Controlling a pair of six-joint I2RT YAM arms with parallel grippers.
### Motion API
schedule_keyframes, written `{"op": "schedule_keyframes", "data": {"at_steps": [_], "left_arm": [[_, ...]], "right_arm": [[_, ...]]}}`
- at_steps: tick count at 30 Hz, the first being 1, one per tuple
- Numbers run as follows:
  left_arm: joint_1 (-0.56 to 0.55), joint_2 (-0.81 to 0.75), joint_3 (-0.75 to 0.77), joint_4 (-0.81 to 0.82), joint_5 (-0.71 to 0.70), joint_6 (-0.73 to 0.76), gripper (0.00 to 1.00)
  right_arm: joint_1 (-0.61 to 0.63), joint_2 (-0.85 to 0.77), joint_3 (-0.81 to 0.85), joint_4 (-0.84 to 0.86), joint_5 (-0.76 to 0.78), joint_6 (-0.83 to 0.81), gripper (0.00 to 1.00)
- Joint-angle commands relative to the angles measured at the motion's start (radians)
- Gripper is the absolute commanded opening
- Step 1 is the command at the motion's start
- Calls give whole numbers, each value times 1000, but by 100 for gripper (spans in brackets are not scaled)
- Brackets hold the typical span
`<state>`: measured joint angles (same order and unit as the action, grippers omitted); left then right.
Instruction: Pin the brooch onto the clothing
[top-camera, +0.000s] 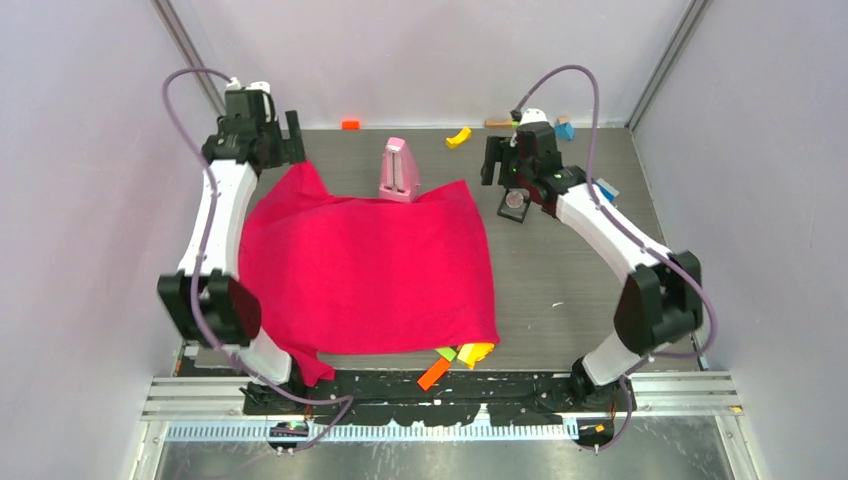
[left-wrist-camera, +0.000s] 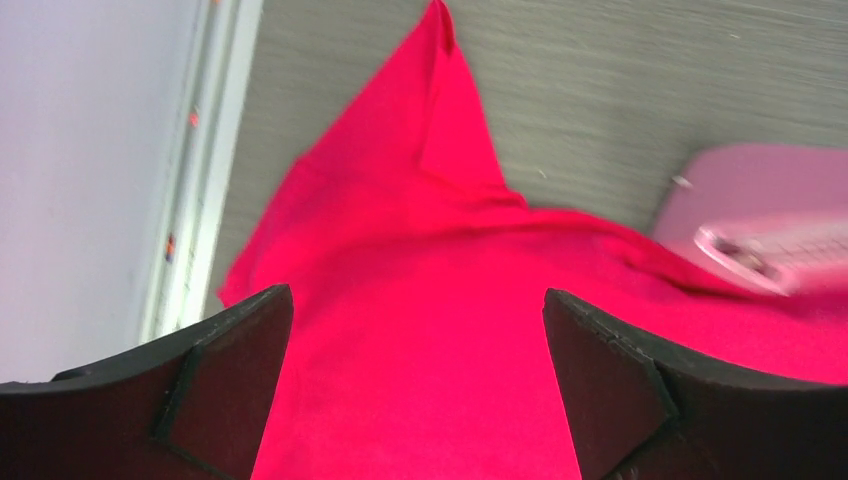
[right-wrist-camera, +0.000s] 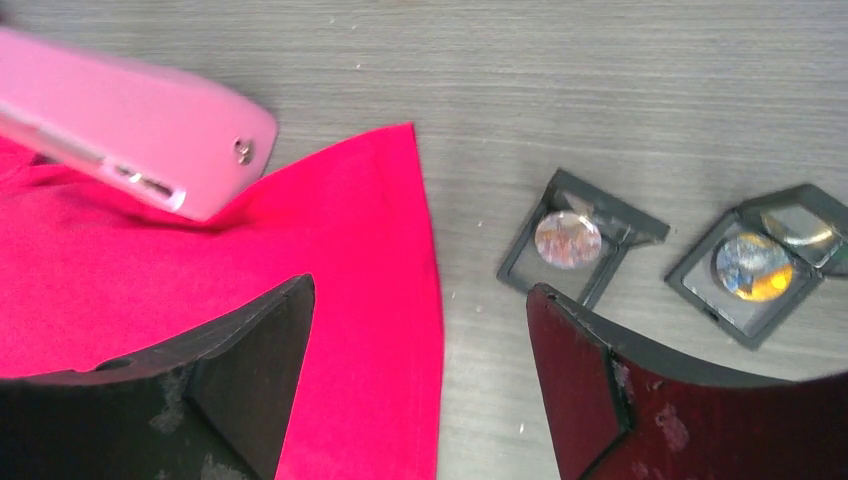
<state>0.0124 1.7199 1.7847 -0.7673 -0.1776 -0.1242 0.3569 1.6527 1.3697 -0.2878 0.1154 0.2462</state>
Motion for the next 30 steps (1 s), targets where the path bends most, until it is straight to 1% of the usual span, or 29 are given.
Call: {"op": "schedule_keyframes", "data": {"at_steps": [1,4,5,8,11,15,17,18,19,20,22,27,30], "left_arm": [[0,-199,-201,17,146,-123,100],[0,-283,-269,-36,173,-129,100],[0,-307,-289,-51,206,-129,100],[0,-391,-374,-38,229,-133,100],[0,-465,-487,37,206,-121,100],[0,-498,-585,71,141,-88,100],[0,-523,-648,128,132,-62,100],[0,-538,-671,165,117,-65,100],[0,-548,-673,174,116,-66,100],[0,-553,-664,171,127,-60,100],[0,-566,-666,183,127,-56,100],[0,-587,-694,170,74,-46,100],[0,-604,-706,184,86,-43,100]], "right_arm": [[-3,-205,-111,-68,-52,70,83],[-2,-295,-208,-130,-57,128,83],[-2,-335,-224,-171,-55,169,83],[-1,-398,-310,-249,-78,242,83],[0,-449,-379,-323,-121,303,81],[8,-502,-485,-376,-169,351,80],[11,-525,-556,-380,-201,373,80],[11,-533,-572,-378,-245,389,80],[11,-534,-609,-376,-271,397,79],[12,-536,-626,-369,-326,416,77],[18,-541,-680,-352,-388,450,73],[40,-552,-752,-329,-438,506,69],[53,-534,-775,-288,-472,533,68]]}}
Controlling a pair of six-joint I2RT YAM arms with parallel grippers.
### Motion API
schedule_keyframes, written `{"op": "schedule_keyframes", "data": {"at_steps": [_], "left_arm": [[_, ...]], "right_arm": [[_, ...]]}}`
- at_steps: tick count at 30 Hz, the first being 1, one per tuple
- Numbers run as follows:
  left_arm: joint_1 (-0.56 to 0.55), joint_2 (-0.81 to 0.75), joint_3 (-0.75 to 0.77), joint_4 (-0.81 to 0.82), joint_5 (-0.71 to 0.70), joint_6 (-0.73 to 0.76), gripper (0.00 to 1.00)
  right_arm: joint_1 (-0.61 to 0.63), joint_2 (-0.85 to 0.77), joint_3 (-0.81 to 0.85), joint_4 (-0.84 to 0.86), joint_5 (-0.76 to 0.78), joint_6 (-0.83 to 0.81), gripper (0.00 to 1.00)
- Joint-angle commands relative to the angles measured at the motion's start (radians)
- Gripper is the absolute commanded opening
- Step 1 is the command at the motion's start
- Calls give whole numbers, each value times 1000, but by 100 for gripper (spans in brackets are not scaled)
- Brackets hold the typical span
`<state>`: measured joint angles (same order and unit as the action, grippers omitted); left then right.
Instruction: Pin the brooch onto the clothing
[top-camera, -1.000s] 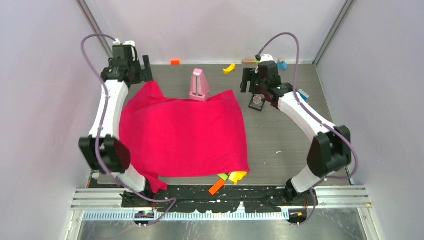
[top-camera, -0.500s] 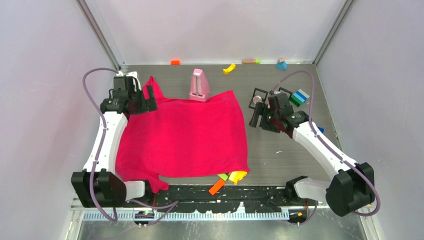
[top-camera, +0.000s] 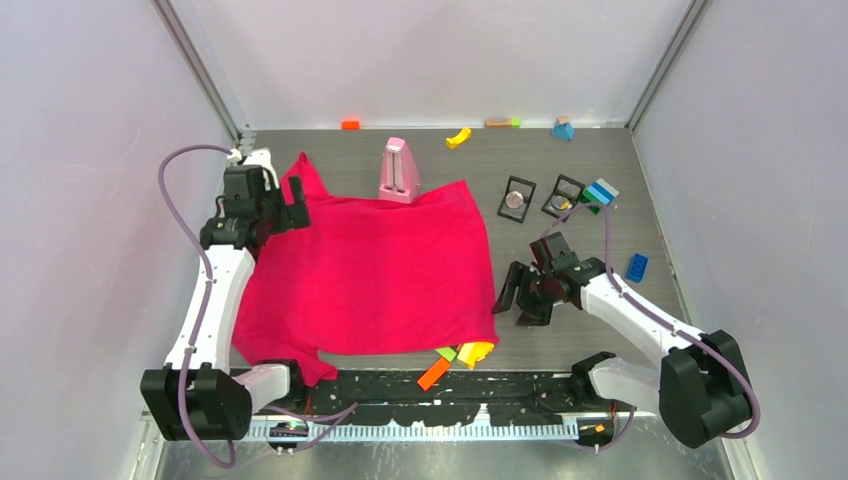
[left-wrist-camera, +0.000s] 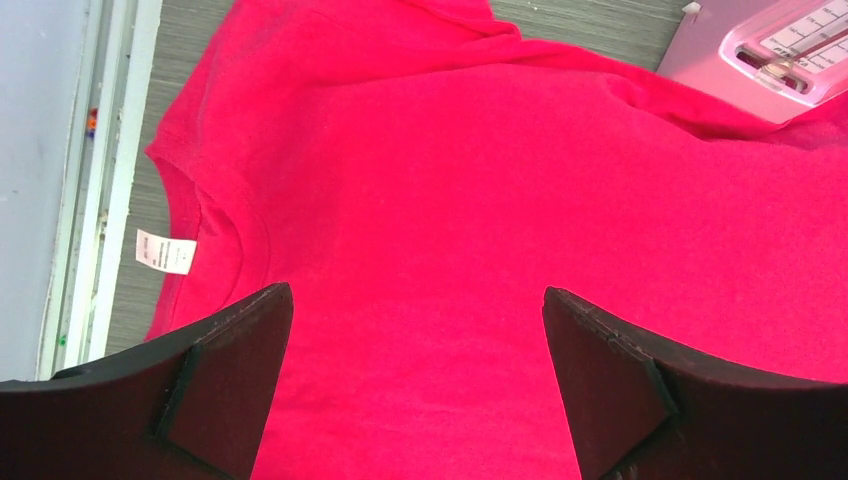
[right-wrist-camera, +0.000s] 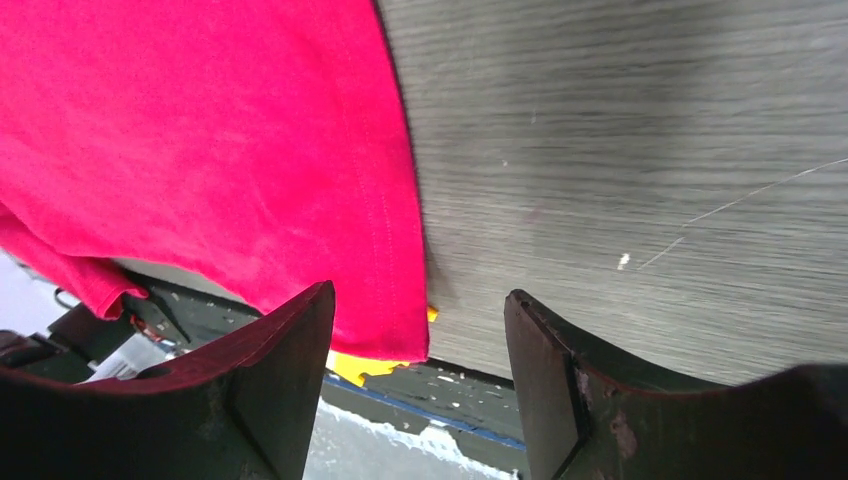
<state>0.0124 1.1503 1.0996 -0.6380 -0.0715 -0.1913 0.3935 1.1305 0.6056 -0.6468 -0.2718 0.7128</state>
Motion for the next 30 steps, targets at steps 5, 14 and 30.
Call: {"op": "schedule_keyframes", "data": {"at_steps": [5,14,30], "left_arm": [[0,-41,-30,54,-21,26,100],[0,-47,-37,51,-35,29,100],[0,-58,-43,49,-49,31,100]], "right_arm": [[39,62,-14,55,-145,64,68],[74,78,-40,27,-158,76,65],[128,78,-58,31,-131,124,11]]}}
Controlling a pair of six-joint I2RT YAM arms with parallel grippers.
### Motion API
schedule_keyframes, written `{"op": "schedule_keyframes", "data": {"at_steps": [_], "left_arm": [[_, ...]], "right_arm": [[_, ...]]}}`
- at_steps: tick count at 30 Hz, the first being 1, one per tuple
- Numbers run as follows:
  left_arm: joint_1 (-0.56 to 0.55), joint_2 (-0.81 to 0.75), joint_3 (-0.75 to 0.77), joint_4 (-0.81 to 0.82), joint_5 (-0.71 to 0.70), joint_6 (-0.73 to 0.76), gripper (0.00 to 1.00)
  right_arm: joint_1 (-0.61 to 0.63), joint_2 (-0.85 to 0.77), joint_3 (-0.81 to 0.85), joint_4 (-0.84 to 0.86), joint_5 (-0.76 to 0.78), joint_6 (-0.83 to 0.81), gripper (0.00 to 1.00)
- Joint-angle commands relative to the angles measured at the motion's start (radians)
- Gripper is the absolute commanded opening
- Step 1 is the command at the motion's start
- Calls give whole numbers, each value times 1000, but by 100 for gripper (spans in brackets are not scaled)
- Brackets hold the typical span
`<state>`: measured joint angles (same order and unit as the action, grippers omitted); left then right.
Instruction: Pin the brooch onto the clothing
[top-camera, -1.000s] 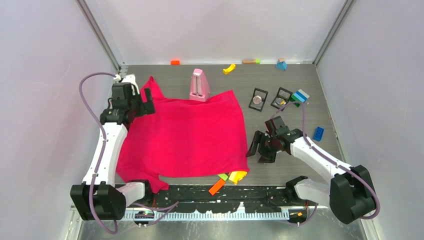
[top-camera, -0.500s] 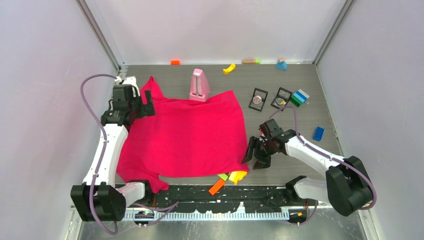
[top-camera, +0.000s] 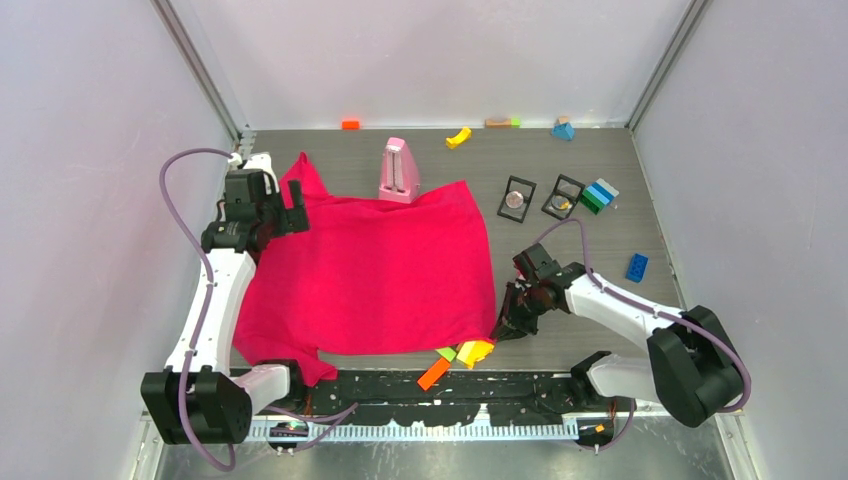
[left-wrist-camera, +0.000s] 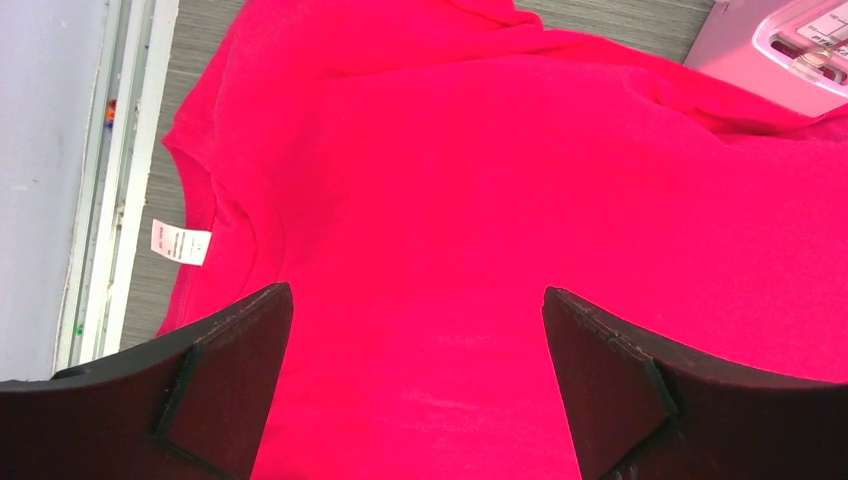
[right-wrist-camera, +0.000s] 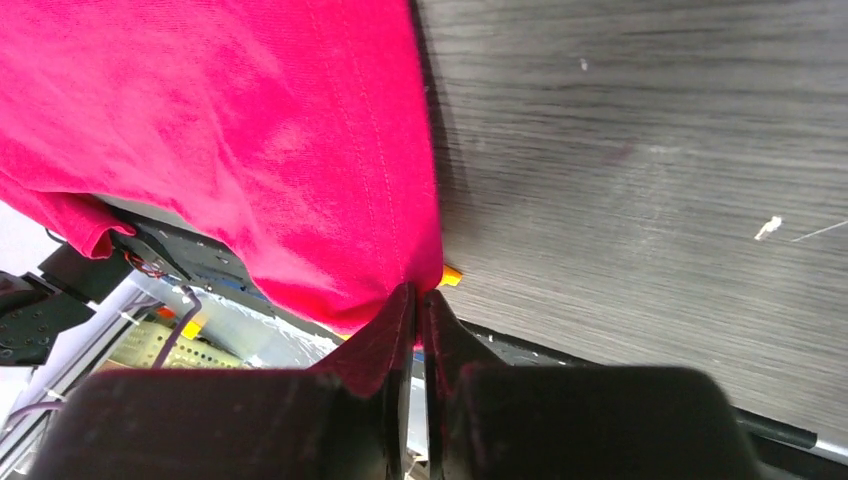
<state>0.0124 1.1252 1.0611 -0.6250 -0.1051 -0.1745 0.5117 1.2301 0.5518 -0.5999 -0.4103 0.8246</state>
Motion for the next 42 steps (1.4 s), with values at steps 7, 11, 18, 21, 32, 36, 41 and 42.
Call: {"op": "schedule_keyframes", "data": {"at_steps": [7,11,18,21,32,36,41,42], "left_arm": [[0,-48,-8,38,-21,15,100],[0,-49,-9,38,-21,15,100],[0,-51,-10,38,-21,15,100],[1,-52,-9,38,-21,15,100],[0,-58,-14,39,-27,15,100],[-3,-48,-24,50,2,13,100],[-33,-8,-7,29,40,18,100],[-35,-12,-11,38,61,17,100]], "right_arm": [[11,-72,4,-148,42,-9,1],[11,-94,16,-225,67,-15,1],[13,-133,28,-323,96,-18,1],[13,-146,36,-347,102,-14,1],[13,-140,207,-421,221,-56,49],[13,-107,416,-479,354,-117,68],[11,19,615,-434,593,-186,75],[11,59,658,-414,617,-210,75]]}}
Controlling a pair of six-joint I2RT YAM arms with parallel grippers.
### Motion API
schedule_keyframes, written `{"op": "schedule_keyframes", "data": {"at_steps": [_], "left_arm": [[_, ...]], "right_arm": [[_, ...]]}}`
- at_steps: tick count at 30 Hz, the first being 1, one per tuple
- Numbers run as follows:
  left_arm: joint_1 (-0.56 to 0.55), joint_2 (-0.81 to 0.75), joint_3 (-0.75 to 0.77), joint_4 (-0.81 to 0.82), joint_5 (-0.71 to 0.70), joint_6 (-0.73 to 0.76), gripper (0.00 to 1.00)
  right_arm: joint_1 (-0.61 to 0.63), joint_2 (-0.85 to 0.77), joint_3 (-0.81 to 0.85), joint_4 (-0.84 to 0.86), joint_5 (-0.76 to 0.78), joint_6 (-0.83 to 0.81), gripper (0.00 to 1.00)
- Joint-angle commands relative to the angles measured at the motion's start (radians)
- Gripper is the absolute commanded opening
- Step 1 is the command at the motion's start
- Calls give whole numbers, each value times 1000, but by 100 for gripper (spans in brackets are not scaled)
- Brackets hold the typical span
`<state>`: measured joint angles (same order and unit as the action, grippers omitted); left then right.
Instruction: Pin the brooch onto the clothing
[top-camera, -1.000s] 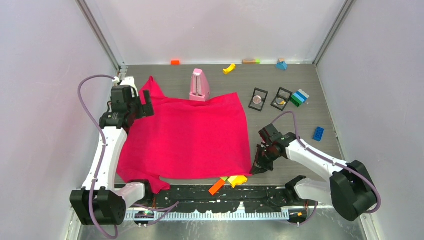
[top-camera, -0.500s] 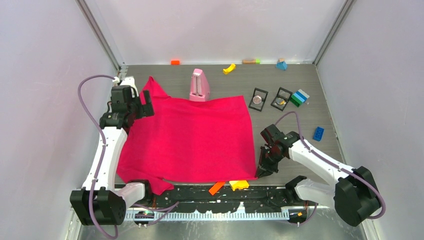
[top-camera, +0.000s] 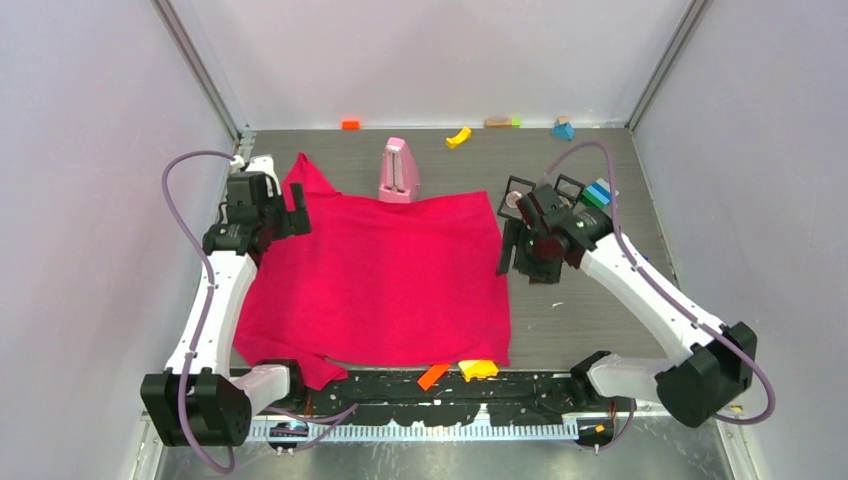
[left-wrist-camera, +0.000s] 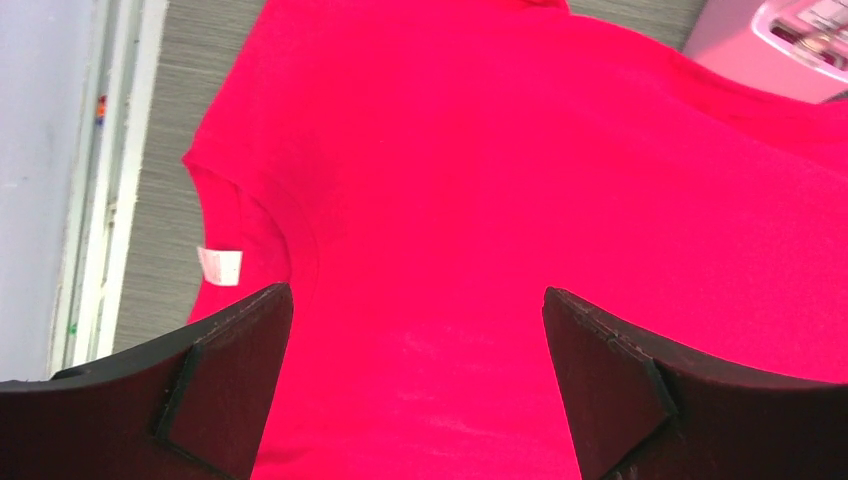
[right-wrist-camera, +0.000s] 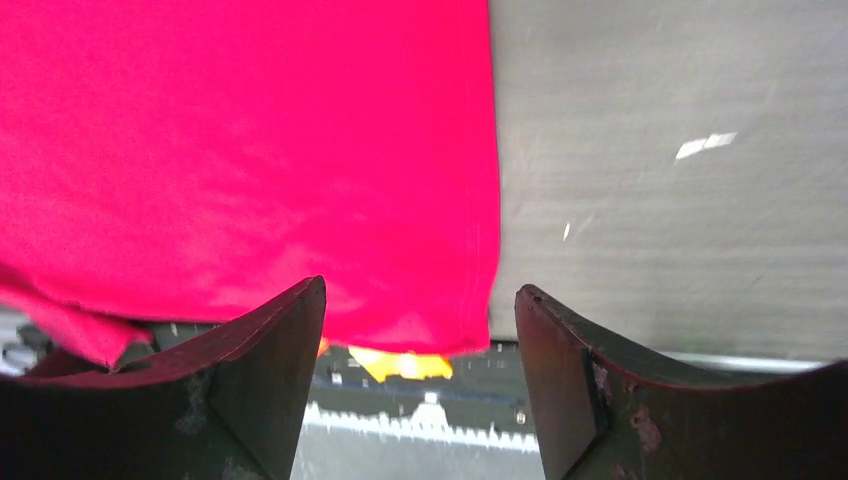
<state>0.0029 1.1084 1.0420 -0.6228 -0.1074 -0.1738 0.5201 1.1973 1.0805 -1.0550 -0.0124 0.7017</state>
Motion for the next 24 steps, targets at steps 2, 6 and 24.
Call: {"op": "schedule_keyframes", "data": {"at_steps": [2,6,24], "left_arm": [[-31,-2,-5,51,80,10,100],[-48,3,-7,49,70,5,100],[-63,12,-5,47,98,9,98]], "right_arm": [[-3,163,177,119,281,-128,75],[-22,343,281,247,406,-192,74],[-139,786,425,642,658,-329,62]]}}
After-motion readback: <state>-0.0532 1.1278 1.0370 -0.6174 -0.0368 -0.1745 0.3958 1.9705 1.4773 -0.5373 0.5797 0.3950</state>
